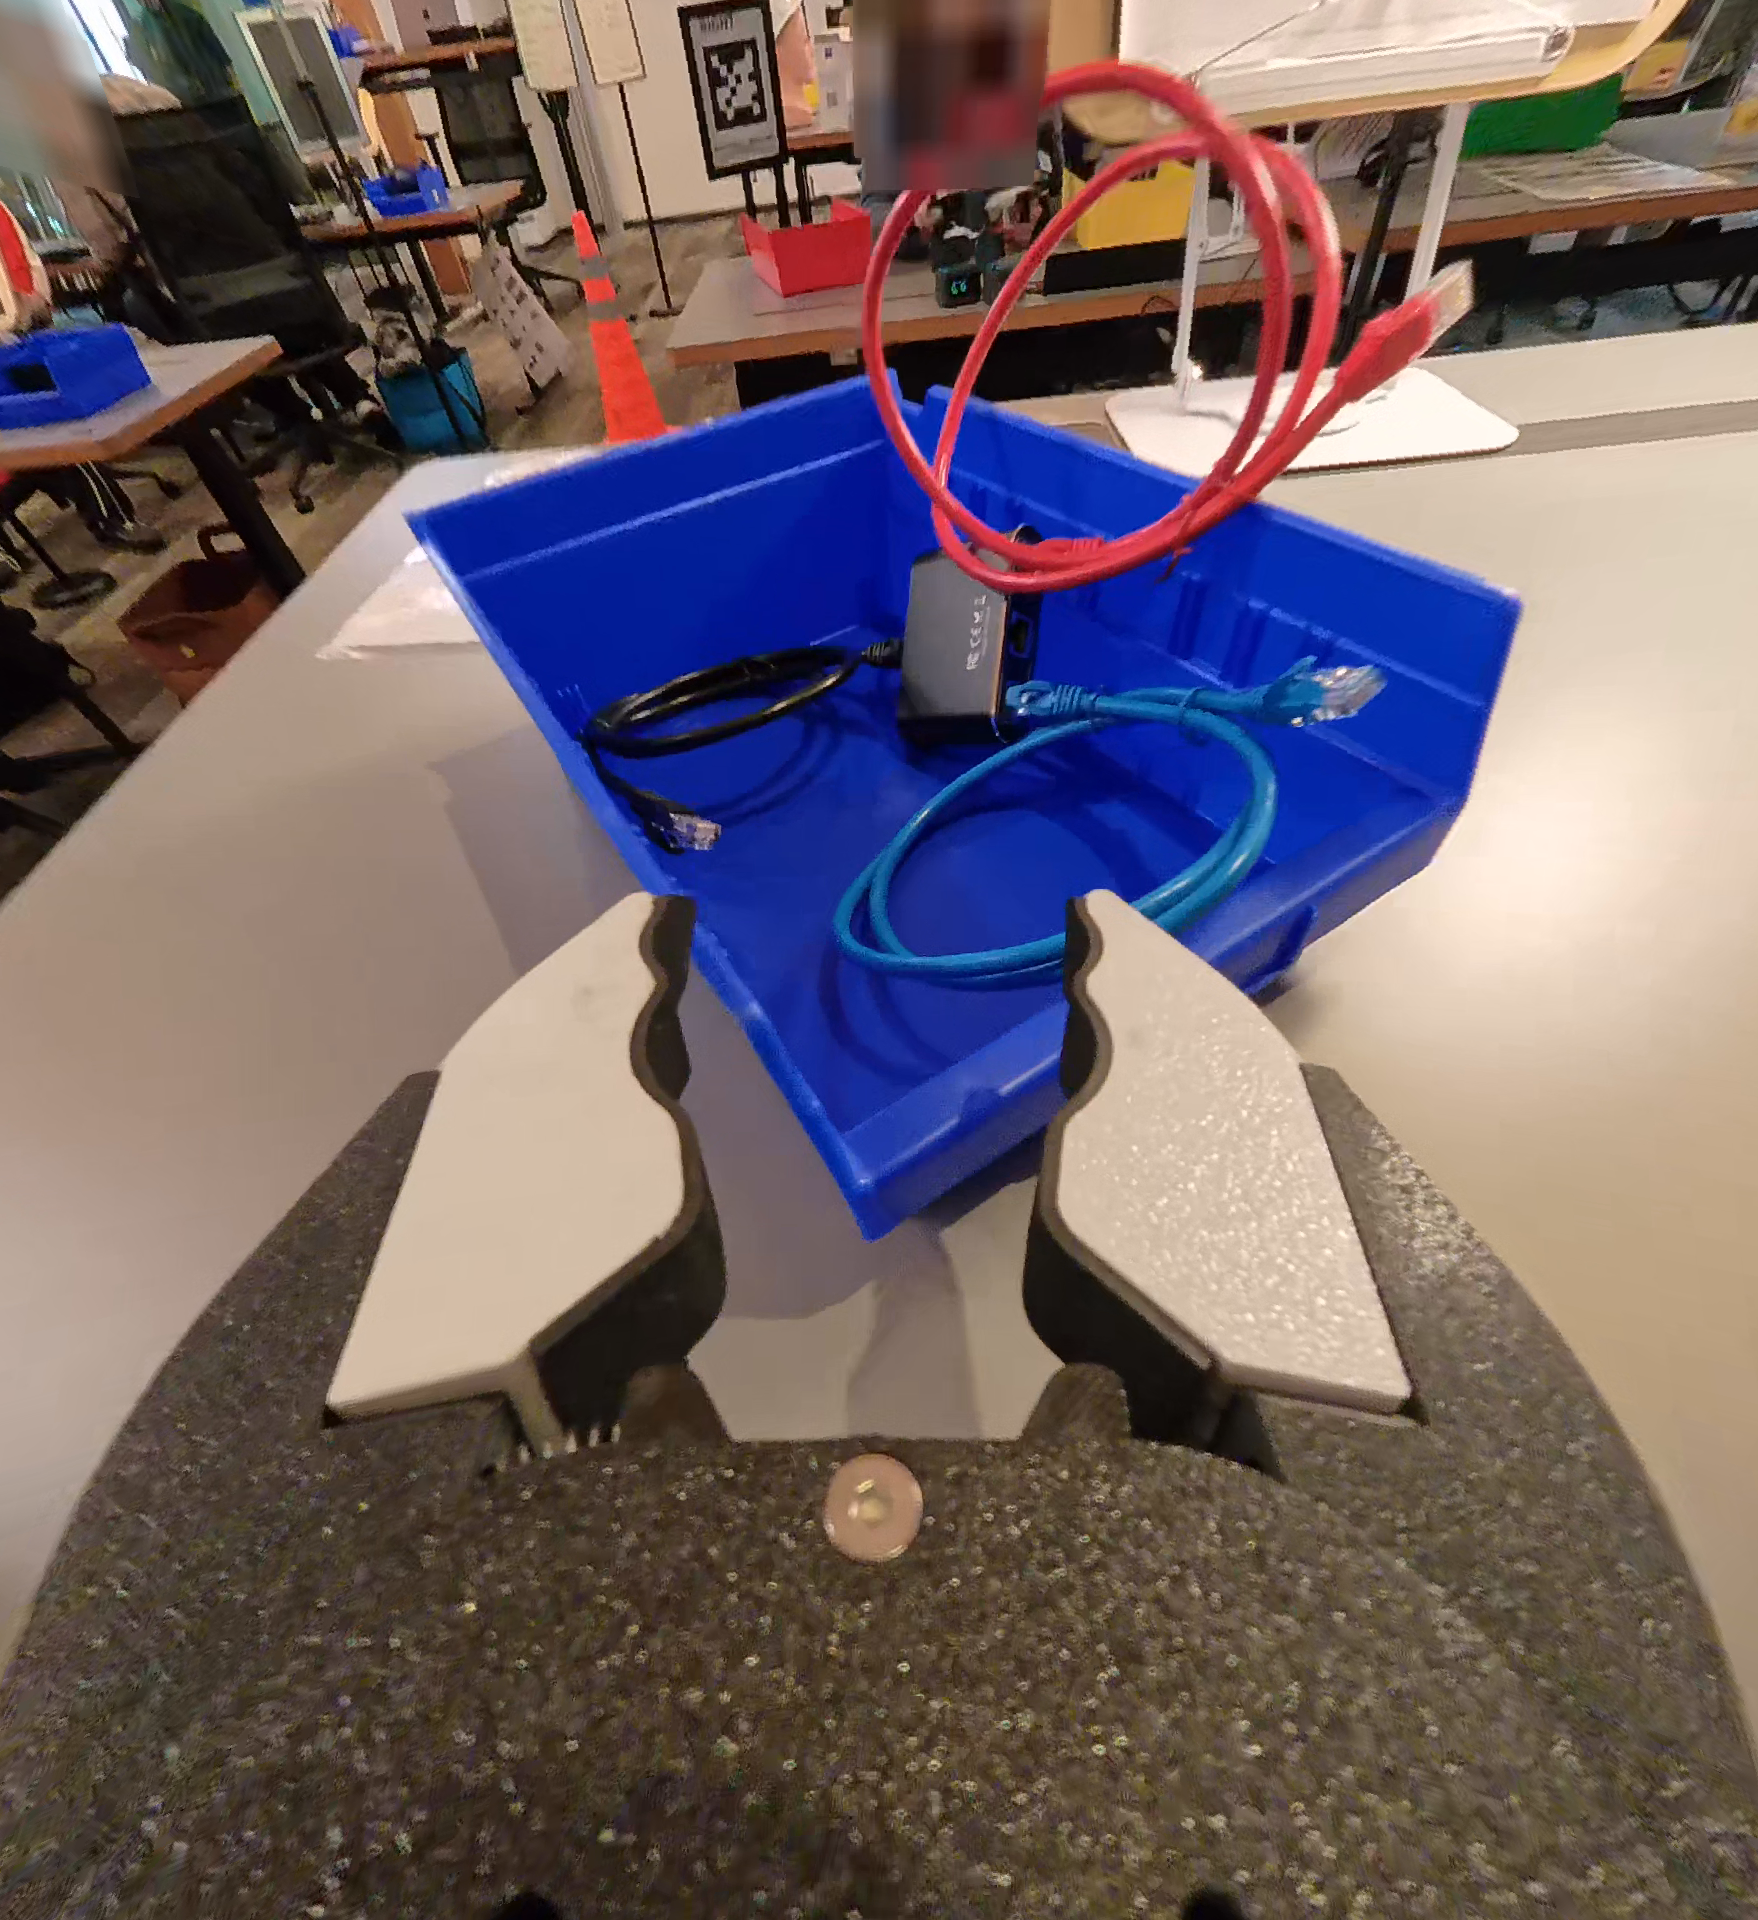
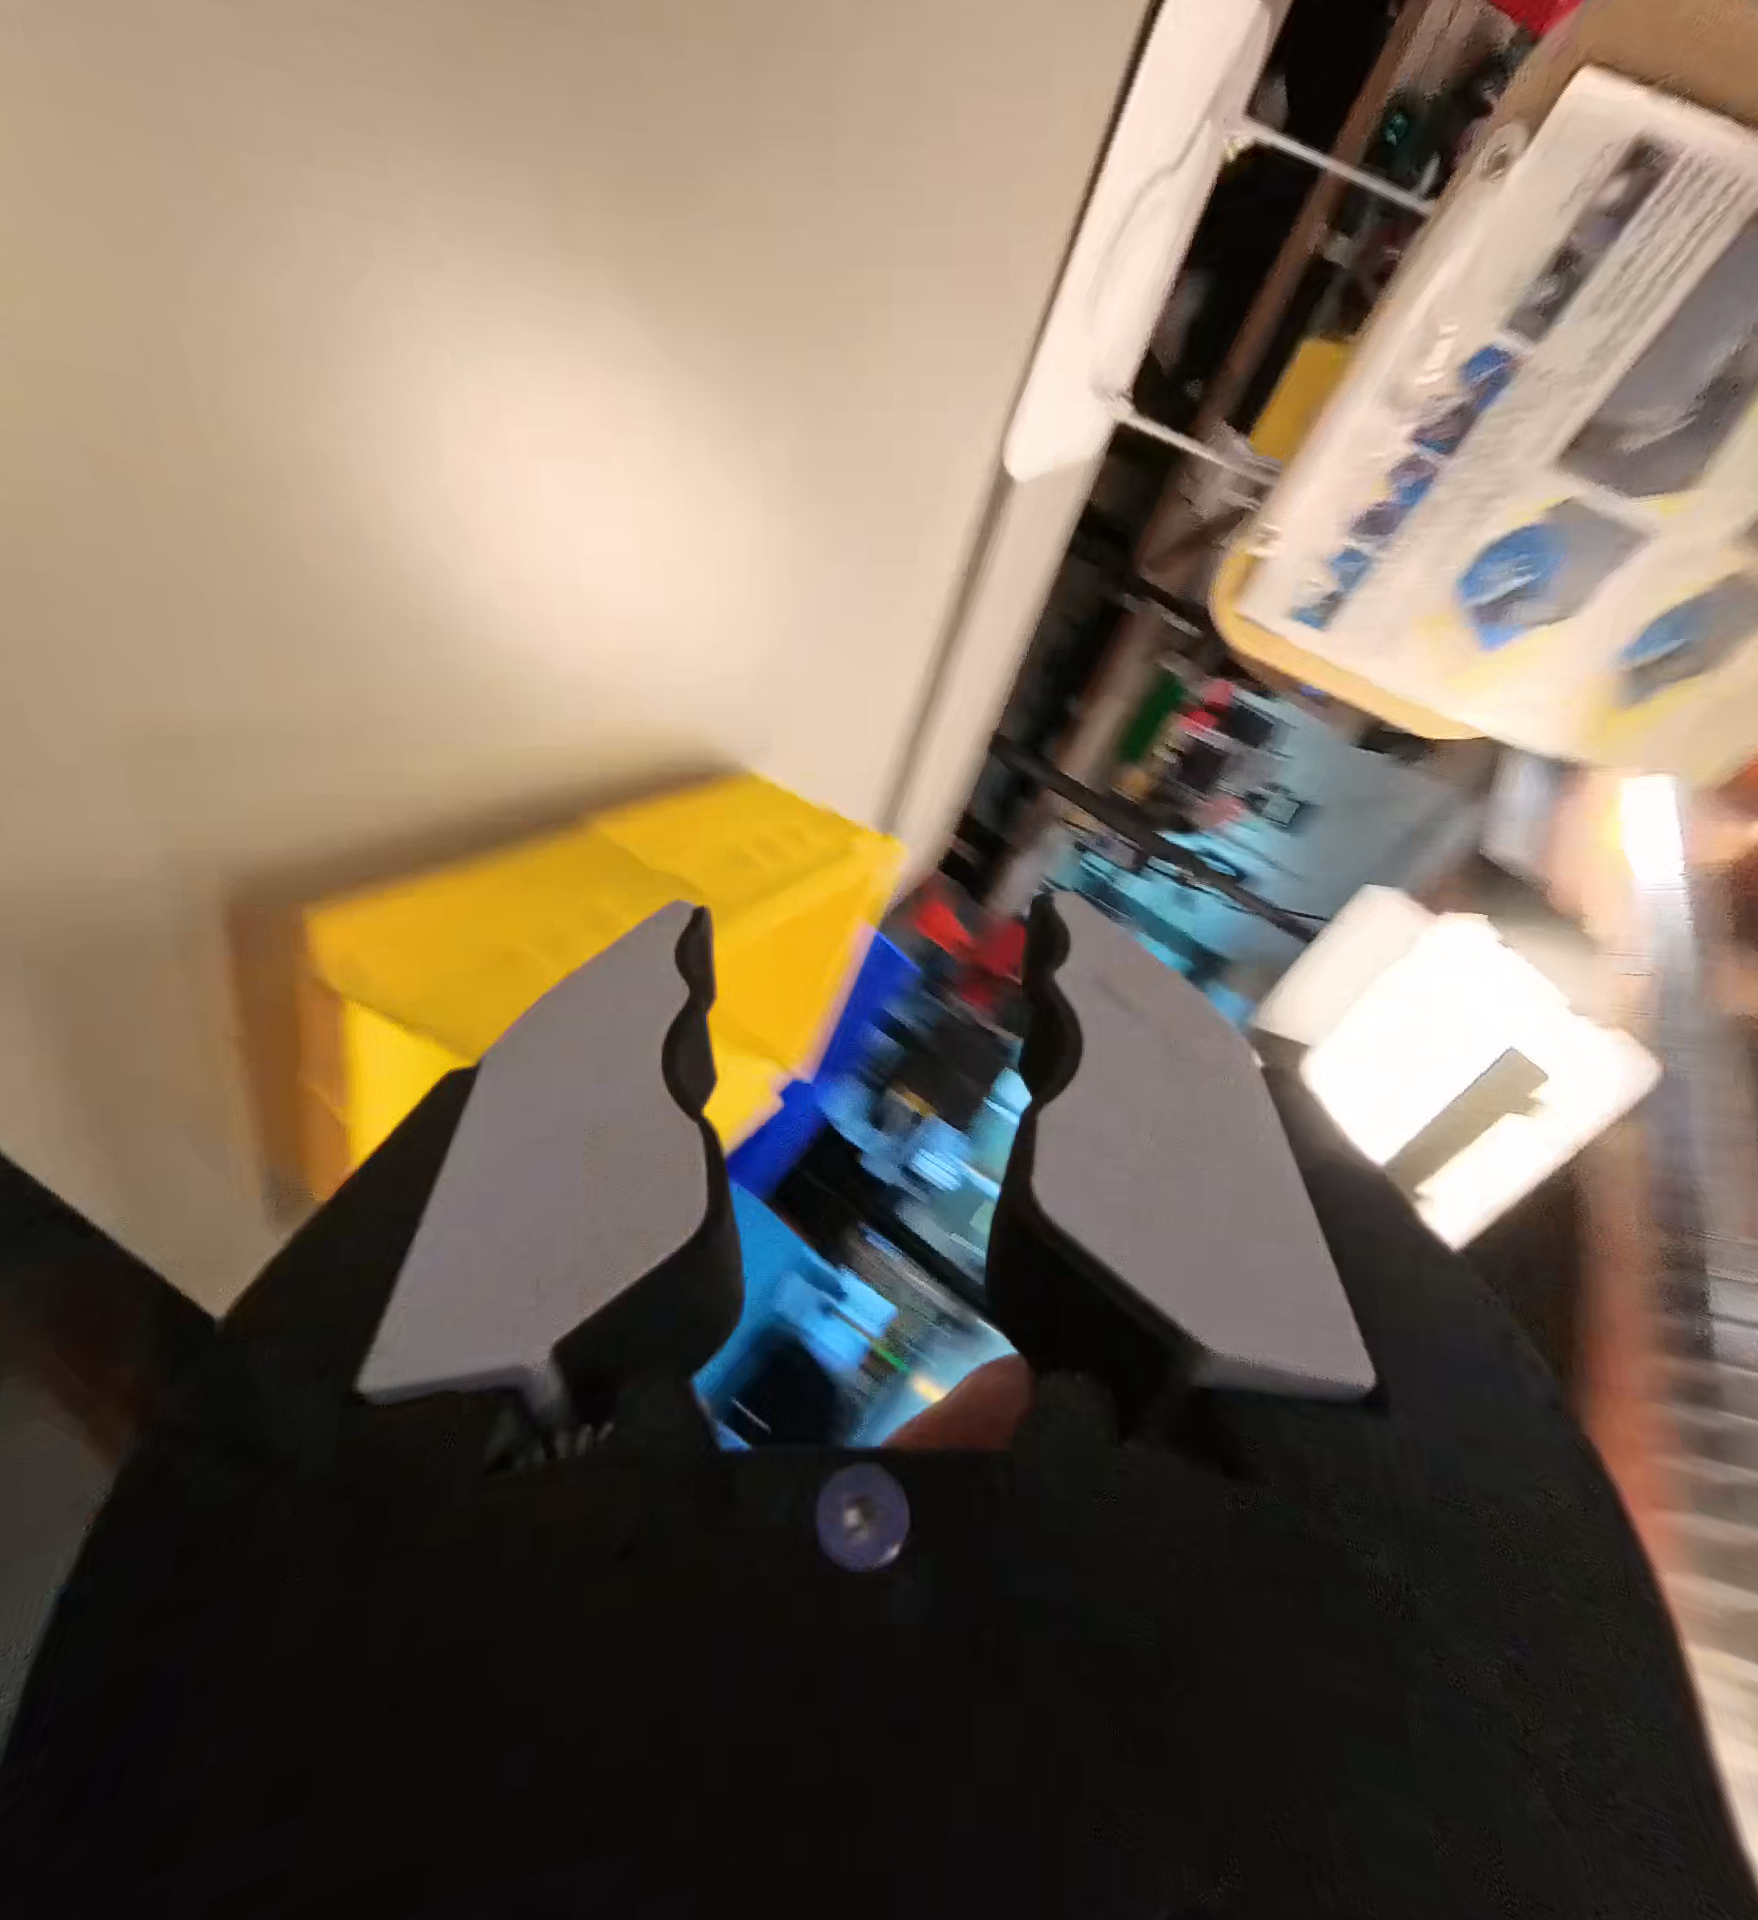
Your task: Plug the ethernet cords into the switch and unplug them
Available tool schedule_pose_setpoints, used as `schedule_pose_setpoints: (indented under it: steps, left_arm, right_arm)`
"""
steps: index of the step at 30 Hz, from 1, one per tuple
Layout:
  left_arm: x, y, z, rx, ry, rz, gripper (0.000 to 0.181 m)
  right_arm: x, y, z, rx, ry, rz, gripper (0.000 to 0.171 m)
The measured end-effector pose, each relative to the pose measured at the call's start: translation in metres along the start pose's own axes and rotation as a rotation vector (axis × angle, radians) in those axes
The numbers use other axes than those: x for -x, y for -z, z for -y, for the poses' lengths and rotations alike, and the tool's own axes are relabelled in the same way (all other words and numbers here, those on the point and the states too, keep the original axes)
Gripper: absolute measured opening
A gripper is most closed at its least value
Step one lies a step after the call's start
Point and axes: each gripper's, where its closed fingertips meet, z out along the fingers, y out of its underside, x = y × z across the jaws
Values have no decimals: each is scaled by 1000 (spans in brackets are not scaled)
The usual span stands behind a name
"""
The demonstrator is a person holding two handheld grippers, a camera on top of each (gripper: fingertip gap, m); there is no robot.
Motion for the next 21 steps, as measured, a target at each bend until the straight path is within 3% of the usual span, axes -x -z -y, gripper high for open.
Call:
schedule_pose_setpoints:
  steps: [3,6,10,12,13,18,21]
  left_arm:
    - [12,-11,-9,15,17,20,73]
    - [23,-16,-13,40,31,25,66]
    - [37,-23,-24,85,12,31,54]
    - [38,-25,-27,91,-1,4,24]
    - [46,-25,-28,97,-19,43,20]
    - [85,-25,-32,121,-31,135,7]
    - [107,-23,-34,138,-21,165,10]
  right_arm:
    - [29,-44,-12,-245,-434,137,65]
    - [53,-64,-32,-476,-928,222,68]
    - [98,-90,-73,-548,-1370,204,76]
    - [117,-106,-90,-494,-1468,159,73]
    - [124,-114,-95,-458,-1477,142,70]
    - [133,-125,-95,-457,-1421,119,41]
    - [134,-129,-113,-391,-1398,32,21]
